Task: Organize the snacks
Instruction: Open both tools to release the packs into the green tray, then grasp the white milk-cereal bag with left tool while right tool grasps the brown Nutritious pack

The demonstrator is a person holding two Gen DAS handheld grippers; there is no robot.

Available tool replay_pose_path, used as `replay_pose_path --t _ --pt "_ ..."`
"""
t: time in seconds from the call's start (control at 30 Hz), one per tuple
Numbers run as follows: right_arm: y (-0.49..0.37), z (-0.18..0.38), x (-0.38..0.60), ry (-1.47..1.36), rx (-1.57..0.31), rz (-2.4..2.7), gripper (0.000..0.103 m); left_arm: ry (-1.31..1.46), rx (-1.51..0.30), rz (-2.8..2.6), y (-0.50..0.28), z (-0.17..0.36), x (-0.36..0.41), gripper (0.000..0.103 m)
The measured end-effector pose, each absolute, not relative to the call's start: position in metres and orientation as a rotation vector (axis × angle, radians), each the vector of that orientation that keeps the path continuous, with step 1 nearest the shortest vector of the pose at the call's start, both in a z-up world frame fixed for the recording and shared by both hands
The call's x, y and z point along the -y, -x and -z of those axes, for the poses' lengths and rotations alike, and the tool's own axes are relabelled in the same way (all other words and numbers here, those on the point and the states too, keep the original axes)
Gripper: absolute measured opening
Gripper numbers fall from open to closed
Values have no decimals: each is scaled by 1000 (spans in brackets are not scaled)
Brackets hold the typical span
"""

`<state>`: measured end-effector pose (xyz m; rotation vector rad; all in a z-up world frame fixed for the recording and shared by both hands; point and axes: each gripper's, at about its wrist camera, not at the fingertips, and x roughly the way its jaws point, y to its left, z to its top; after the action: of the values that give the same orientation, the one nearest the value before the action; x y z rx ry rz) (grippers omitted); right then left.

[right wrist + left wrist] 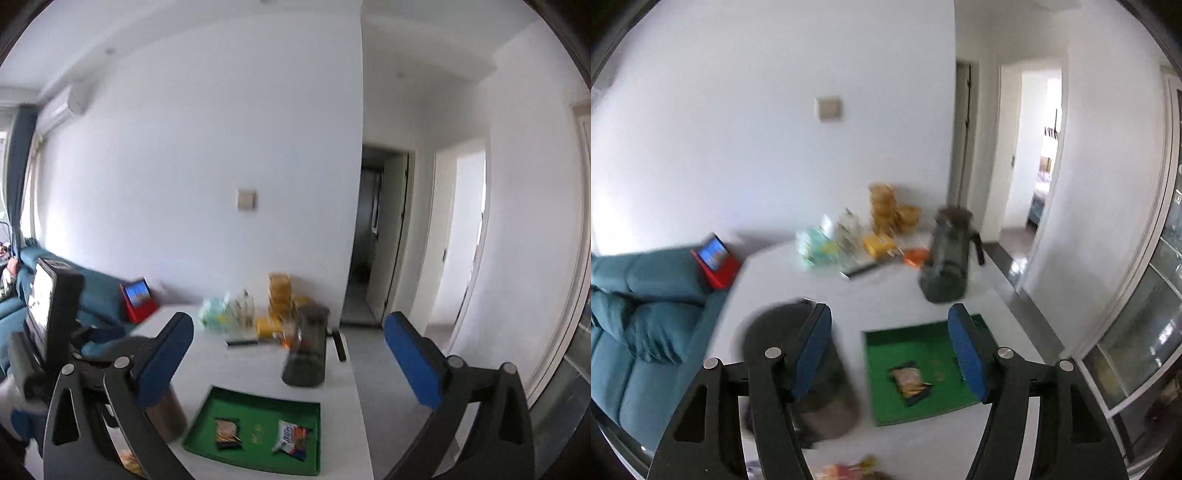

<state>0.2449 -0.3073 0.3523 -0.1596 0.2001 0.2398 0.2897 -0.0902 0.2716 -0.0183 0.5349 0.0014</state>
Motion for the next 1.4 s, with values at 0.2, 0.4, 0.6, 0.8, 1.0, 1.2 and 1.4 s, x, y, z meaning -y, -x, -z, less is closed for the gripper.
replay_pose_path --t 0.2,0.4,0.6,0.8,1.0,1.2,1.4 --pt "-177 -368 276 177 -117 -271 103 -12 -447 -64 -209 -301 7 65" --pt "-141 -335 241 249 -167 -267 103 -47 -462 -127 -150 -268 -64 67" --pt "-127 -272 213 265 -315 -310 103 -10 -609 -133 -130 -195 -110 67" --pt "-135 -187 195 263 -518 -342 103 -12 -772 -147 -122 -111 -141 67" --pt "-146 -117 185 262 -671 -375 103 -62 -866 -109 -130 -52 -147 67" --pt "-175 -62 180 267 -802 -420 103 -85 -940 -12 -154 -13 -140 67" --pt "-211 -8 164 319 -911 -467 103 -176 -981 56 -179 20 -132 67"
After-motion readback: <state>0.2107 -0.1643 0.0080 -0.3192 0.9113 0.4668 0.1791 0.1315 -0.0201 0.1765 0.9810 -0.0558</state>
